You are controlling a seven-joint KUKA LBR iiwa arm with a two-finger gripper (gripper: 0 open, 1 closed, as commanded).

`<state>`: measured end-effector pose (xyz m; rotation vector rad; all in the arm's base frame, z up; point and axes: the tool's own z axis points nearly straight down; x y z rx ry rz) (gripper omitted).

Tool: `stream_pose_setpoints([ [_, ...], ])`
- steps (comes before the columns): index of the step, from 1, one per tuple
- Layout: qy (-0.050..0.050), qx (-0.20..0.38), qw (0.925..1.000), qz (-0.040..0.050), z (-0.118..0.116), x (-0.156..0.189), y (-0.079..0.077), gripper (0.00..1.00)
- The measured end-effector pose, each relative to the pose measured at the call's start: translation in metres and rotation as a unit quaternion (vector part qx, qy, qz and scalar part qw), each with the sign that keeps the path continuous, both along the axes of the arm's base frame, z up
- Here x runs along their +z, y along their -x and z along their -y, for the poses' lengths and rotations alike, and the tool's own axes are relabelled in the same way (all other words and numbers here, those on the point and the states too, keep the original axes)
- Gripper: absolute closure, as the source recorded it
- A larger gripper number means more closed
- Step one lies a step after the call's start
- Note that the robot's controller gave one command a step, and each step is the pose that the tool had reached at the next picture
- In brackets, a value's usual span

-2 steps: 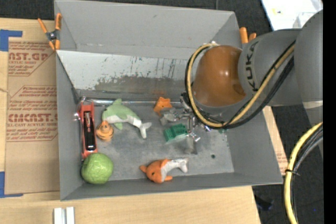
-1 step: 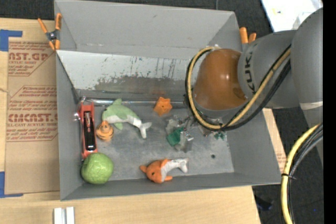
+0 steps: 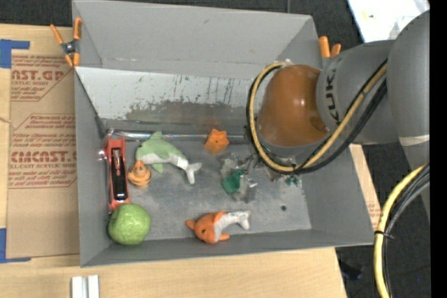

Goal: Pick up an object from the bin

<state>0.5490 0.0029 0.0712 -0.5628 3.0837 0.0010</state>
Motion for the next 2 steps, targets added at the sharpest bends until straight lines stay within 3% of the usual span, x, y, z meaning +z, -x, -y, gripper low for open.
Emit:
stream_pose_setpoints([
  [1, 0.0, 0.0, 1.0, -0.0043, 0.0, 0.029, 0.003, 1.0],
  [2, 0.0, 0.0, 1.0, -0.0012, 0.0, 0.072, 0.001, 1.0],
])
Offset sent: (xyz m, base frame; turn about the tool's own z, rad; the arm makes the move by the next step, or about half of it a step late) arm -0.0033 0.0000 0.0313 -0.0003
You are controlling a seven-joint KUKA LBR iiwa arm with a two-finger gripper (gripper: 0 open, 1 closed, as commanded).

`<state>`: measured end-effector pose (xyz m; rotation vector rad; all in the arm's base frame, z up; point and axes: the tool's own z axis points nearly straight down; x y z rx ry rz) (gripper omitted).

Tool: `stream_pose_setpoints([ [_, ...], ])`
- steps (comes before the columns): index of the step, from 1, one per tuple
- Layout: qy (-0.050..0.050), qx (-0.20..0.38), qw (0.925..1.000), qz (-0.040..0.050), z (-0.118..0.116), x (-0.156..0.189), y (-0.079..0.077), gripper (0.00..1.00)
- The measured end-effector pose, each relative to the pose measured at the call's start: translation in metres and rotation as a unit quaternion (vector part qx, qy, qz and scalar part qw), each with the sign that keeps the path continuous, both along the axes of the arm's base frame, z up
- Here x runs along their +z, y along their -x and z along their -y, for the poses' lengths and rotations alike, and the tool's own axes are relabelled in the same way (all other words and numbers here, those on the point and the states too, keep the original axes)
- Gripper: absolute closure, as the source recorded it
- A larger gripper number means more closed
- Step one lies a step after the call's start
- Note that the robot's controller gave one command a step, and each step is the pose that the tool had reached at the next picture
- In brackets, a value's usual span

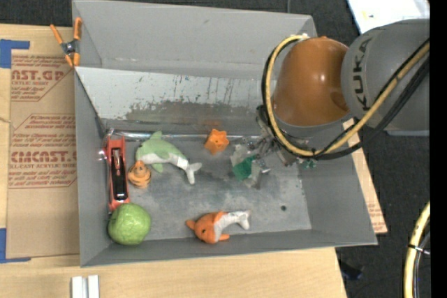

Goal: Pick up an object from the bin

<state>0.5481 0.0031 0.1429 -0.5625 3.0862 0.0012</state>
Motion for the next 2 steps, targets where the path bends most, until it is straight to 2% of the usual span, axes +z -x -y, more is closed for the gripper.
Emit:
stream_pose_setpoints([
  [2, 0.0, 0.0, 1.0, -0.0002, -0.001, 0.088, 0.0, 1.0],
])
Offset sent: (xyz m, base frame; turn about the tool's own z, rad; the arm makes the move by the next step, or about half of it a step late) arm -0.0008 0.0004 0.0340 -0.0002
